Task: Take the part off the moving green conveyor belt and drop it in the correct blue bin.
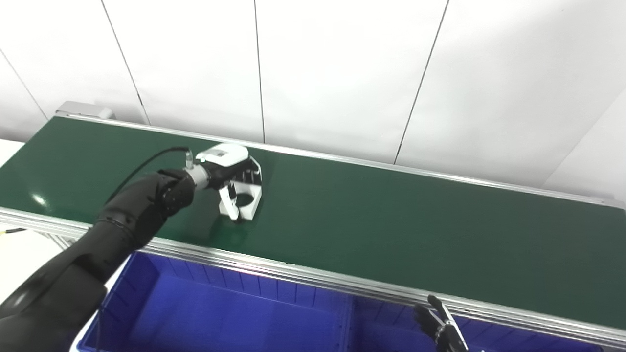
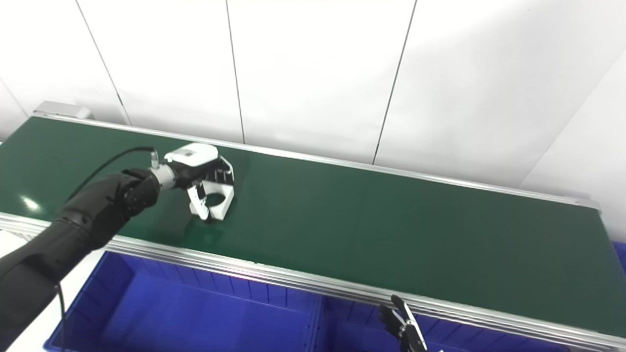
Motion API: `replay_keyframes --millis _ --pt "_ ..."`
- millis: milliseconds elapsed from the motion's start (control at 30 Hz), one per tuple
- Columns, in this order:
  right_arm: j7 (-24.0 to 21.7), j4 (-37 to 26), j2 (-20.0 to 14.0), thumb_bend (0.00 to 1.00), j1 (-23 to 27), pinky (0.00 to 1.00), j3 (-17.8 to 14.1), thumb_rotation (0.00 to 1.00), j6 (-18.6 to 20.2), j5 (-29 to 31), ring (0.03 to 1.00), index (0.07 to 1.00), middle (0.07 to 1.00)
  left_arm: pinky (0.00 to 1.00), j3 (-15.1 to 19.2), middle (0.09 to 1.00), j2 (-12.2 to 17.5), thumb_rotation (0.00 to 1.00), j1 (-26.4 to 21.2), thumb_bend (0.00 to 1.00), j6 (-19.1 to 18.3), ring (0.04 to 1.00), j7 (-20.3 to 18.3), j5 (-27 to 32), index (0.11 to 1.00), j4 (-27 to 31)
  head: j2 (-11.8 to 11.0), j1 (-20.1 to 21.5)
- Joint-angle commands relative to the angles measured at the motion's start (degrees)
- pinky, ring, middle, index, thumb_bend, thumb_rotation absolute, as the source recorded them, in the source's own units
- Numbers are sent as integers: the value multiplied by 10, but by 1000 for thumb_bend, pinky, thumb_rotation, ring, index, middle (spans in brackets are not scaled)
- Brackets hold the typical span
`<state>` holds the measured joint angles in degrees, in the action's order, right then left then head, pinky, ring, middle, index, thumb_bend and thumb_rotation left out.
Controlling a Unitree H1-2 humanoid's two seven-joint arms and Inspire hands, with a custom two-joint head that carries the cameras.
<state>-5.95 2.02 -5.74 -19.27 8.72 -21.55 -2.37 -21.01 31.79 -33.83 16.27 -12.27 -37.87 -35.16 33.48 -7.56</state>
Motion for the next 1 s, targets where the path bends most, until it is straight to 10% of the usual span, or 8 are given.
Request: replay_keyframes --millis 0,233,500,967 --pt "-2 -15 6 860 3 870 0 199 -24 9 855 947 855 415 34 521 30 0 -3 499 -11 434 -7 39 489 65 6 7" --pt "1 -30 17 867 1 866 3 206 -13 5 868 944 857 387 126 489 37 0 71 497 -22 413 -30 155 525 237 34 61" --pt "5 -52 36 879 -1 874 10 220 15 -4 874 949 860 351 175 482 17 0 152 497 96 415 -25 286 519 278 71 135" --pt "17 -83 59 887 7 852 10 252 45 -25 854 946 859 348 111 487 -70 0 347 497 101 415 -42 315 512 354 132 179"
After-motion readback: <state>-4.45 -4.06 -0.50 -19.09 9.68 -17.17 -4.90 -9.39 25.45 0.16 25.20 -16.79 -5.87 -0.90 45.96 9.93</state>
